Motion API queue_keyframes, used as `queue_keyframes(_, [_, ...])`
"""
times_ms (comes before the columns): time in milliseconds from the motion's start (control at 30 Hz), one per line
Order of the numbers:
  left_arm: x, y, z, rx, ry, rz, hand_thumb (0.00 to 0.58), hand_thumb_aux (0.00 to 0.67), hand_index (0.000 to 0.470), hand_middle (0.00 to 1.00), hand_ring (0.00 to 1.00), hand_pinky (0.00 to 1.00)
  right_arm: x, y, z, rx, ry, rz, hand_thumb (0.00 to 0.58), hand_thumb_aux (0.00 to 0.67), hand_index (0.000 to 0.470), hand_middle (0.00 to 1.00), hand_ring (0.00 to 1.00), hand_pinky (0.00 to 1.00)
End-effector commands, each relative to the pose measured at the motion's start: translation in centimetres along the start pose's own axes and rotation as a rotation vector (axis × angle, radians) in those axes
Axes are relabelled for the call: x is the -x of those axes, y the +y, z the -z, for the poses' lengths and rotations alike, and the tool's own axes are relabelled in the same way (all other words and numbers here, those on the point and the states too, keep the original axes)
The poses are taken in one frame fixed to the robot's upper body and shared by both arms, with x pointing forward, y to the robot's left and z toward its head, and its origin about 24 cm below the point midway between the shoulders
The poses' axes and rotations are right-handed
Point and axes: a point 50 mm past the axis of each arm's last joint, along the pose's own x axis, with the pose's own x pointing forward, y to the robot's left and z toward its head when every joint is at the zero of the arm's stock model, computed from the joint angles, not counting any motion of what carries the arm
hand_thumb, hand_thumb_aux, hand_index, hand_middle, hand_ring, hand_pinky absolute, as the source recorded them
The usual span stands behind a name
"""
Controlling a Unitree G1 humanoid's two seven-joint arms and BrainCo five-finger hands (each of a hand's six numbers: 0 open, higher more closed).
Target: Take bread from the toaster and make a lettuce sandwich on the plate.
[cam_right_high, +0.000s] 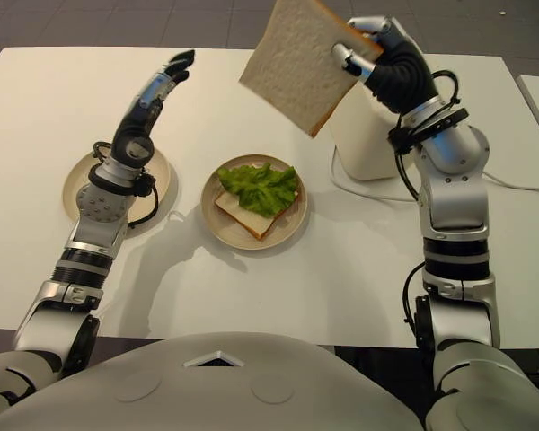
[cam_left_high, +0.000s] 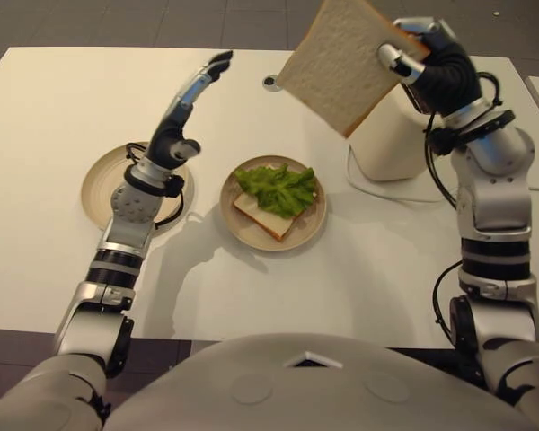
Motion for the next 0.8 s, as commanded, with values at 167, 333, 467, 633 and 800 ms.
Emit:
queue_keyframes(167, [0.7,0.4,-0.2,0.036,0.004,0.004,0.0,0.0,0.0,0.0,0.0,0.0,1.9,7.7,3.8,-0.292,0.148,-0.041,0.58,0.67,0.47,1.0,1.0,1.0])
queue_keyframes(333, [1.6,-1.6,-0.3,0.009,0.017,0.171,0.0,0.0,0.0,0.0,0.0,0.0,3.4,10.6,5.7,-0.335,0.252,-0.046,0.58,0.67,0.47,1.0,1.0,1.0])
queue_keyframes(467, [2.6,-3.9,-0.3,-0.046,0.037,0.362,0.0,0.0,0.0,0.0,0.0,0.0,4.1,11.1,6.9,-0.295,0.307,-0.055,0.58,0.67,0.47,1.0,1.0,1.0])
queue_keyframes(633, [3.8,-5.8,-0.1,-0.099,0.06,0.545,0.0,0.0,0.0,0.0,0.0,0.0,5.0,11.8,8.8,-0.17,0.391,-0.093,0.58,0.67,0.47,1.0,1.0,1.0])
queue_keyframes(800, [5.5,-7.3,0.7,-0.157,0.118,0.711,0.0,0.0,0.0,0.0,0.0,0.0,6.0,12.9,9.5,-0.054,0.433,-0.222,0.58,0.67,0.47,1.0,1.0,1.0])
